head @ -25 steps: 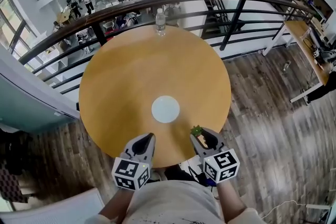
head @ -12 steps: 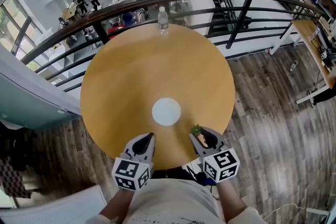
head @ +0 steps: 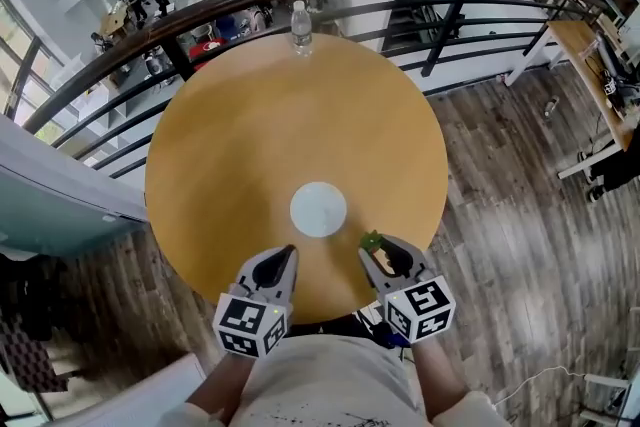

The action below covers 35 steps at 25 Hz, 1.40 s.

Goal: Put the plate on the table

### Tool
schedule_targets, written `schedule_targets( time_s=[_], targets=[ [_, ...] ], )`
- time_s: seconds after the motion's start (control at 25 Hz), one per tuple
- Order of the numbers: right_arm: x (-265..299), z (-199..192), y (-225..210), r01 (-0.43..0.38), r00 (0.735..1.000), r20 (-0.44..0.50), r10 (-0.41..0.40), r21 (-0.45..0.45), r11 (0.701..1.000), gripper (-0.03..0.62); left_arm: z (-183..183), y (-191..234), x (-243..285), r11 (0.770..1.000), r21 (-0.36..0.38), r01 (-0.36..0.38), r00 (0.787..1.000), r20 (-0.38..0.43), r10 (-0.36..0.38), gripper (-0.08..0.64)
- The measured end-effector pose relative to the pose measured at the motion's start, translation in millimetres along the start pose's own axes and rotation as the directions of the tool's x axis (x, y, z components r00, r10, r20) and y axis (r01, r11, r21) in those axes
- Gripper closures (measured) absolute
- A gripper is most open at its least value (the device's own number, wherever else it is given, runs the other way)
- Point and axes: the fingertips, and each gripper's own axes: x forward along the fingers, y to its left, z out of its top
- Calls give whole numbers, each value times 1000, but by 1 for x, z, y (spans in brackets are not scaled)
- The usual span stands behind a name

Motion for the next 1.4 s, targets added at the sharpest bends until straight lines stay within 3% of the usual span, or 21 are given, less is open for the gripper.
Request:
schedule_targets(
  time_s=[0.92,1.08,1.4],
  targets=[
    [91,-18,-21,20,995,-97,-20,-2,1000,443,-19,51,62,998,-21,66,996,-63,-67,537],
    [107,-26,-24,20,992,-122,-20,1,1000,443,-27,59,75,998,5,69,995,-72,-69,537],
    [141,-45,-25,15,984,-179,-14,4,1000,443,-39,86,89,997,-37,69,994,-87,-72,537]
  ],
)
